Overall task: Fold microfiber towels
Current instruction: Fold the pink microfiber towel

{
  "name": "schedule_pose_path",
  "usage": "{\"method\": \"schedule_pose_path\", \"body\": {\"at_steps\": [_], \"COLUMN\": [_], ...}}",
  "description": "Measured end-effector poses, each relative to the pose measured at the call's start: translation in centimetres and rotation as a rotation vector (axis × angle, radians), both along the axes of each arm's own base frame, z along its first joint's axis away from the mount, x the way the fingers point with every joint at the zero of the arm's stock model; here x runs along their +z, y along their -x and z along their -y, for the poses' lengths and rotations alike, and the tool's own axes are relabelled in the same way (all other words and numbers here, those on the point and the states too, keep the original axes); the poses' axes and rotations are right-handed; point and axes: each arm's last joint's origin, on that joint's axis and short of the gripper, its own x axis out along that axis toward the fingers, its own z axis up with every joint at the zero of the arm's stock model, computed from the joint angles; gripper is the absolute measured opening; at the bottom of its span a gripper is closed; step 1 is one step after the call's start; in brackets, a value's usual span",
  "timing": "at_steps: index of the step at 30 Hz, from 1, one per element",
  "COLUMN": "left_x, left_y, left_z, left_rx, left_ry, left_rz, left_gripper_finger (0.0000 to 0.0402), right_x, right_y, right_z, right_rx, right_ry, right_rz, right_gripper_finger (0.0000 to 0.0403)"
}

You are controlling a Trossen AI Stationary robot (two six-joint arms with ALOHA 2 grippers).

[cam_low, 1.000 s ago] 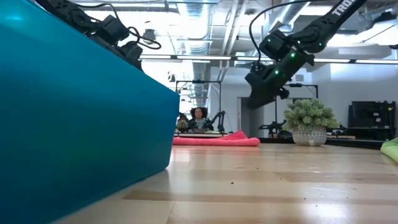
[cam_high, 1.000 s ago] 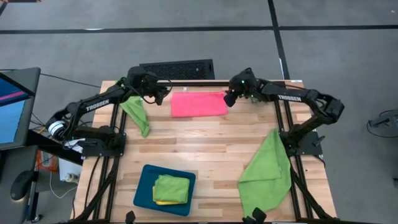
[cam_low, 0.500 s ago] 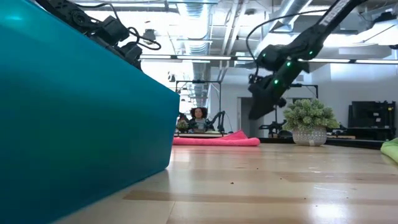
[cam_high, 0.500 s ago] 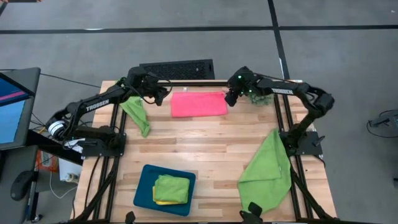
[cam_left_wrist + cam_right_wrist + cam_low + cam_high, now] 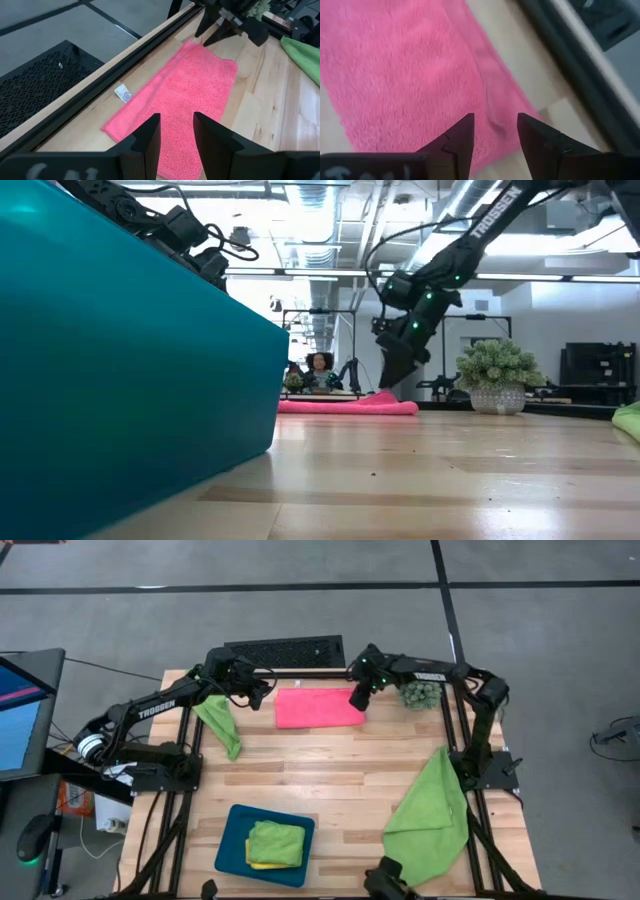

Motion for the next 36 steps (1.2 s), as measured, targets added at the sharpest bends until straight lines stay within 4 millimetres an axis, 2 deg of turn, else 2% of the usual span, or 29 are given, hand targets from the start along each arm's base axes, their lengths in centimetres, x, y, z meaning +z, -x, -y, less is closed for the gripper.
{"method": "schedule_pose_path", "body": {"at_steps": [6, 10, 15, 24, 32, 34, 36], "left_x": [0.0, 0.0, 0.0, 0.0, 0.0, 0.0, 0.0], "left_y": [0.0, 0.0, 0.0, 0.0, 0.0, 0.0, 0.0], "left_z": [0.0, -0.1, -0.1, -0.1, -0.1, -0.1, -0.1], "left_rx": [0.000, 0.019, 0.021, 0.021, 0.021, 0.021, 0.021], "left_ry": [-0.002, -0.010, -0.011, -0.010, -0.009, -0.010, -0.009], "left_rz": [-0.001, -0.012, -0.012, -0.012, -0.012, -0.012, -0.012], "left_gripper_finger": [0.0107, 0.0107, 0.0107, 0.0107, 0.0107, 0.0107, 0.0107], "right_x": [-1.5, -1.0, 0.1, -0.1, -0.1, -0.2, -0.2], "right_y": [-0.6, -1.2, -1.3, -0.7, -0.7, -0.6, -0.6], "right_z": [0.0, 0.1, 1.1, 1.2, 1.2, 1.2, 1.2], "right_rx": [0.051, 0.067, 0.053, 0.063, 0.083, 0.079, 0.079], "right_ry": [-0.064, -0.027, 0.015, -0.020, -0.009, -0.008, -0.011], "right_rz": [-0.054, -0.037, -0.023, -0.047, -0.051, -0.063, -0.069], "right_gripper_finger": [0.0170, 0.0157, 0.0144, 0.0108, 0.0100, 0.0087, 0.0055]}}
